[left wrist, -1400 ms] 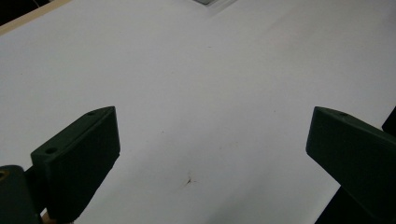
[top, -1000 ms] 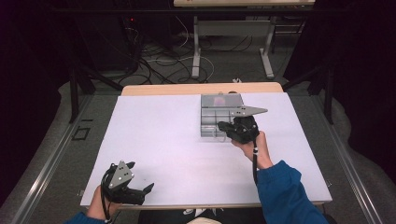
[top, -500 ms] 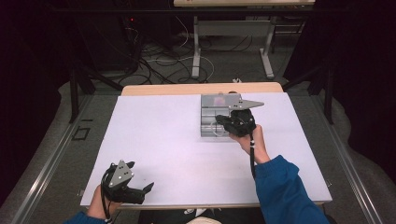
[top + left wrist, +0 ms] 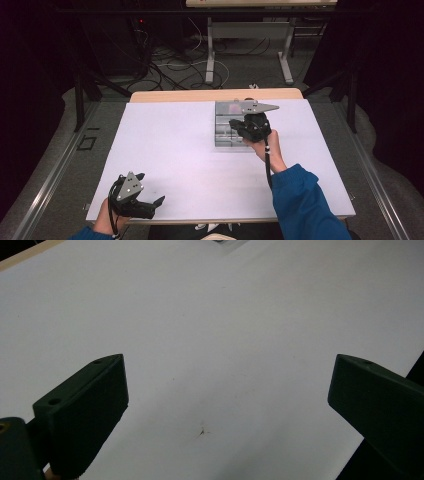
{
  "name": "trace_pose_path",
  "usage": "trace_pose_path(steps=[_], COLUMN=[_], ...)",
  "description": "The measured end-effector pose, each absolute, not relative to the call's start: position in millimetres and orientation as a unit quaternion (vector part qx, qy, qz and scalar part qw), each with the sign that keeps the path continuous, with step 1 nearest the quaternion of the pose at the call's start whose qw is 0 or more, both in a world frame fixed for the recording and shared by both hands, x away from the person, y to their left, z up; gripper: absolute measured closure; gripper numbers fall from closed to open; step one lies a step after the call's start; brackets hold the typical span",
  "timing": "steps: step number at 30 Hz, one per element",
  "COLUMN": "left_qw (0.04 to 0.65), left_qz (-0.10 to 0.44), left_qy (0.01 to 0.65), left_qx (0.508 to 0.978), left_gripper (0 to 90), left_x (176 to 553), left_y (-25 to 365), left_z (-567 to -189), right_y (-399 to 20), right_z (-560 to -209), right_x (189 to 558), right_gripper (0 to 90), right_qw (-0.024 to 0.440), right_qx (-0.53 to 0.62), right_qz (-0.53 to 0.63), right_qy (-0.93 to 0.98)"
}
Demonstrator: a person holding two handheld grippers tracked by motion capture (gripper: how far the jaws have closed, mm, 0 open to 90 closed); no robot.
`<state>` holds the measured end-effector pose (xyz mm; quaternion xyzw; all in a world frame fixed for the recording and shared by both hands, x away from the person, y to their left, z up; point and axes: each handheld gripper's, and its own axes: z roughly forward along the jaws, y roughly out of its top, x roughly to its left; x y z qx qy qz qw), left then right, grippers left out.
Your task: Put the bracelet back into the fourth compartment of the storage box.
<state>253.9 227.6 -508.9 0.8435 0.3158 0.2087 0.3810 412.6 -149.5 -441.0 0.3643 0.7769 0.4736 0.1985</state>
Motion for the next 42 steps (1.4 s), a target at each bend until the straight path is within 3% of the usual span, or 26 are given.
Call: trace_pose_path(steps=[42], left_qw=[0.38], left_qz=[0.206], left_qy=[0.311], left_qx=[0.846], left_gripper=[2.9], left_x=[254], left_y=[227], left_z=[-510], right_y=[-120], right_z=[-475], right_x=[452], right_gripper=[86.7], right_qw=[0.21], right_qx=[0.4], right_qz=[0.449], right_qy=[0.771])
